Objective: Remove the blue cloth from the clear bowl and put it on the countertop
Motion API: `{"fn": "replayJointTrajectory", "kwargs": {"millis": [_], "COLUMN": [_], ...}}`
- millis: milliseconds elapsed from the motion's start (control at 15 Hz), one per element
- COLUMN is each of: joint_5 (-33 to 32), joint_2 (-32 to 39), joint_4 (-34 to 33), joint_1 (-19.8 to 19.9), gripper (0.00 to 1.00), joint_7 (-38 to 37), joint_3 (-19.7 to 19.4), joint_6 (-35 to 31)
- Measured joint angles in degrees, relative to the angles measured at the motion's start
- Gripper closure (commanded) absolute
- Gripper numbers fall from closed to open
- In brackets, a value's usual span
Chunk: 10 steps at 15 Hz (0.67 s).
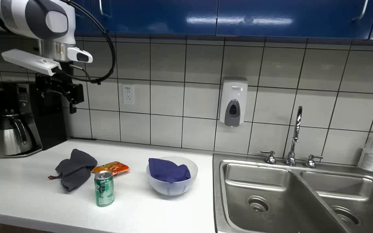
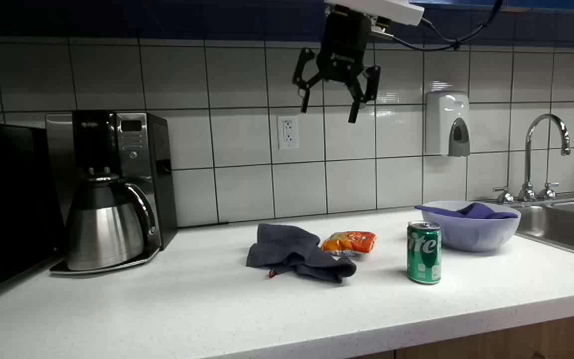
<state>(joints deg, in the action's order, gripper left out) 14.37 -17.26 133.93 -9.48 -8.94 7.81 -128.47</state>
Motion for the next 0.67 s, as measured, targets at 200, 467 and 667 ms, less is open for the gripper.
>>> {"fn": "replayJointTrajectory", "kwargs": {"millis": [200,467,667], "joint_5": [0.0,0.0,-0.7], "joint_2": [0.1,0.1,0.4], "joint_4": [0.0,0.0,0.6], "joint_1": [0.0,0.0,0.5], "gripper": [0.0,0.0,0.0], "joint_7": [0.0,0.0,0.0], "joint_3": [0.0,0.0,-0.1], "joint_6": [0.0,0.0,0.0]}}
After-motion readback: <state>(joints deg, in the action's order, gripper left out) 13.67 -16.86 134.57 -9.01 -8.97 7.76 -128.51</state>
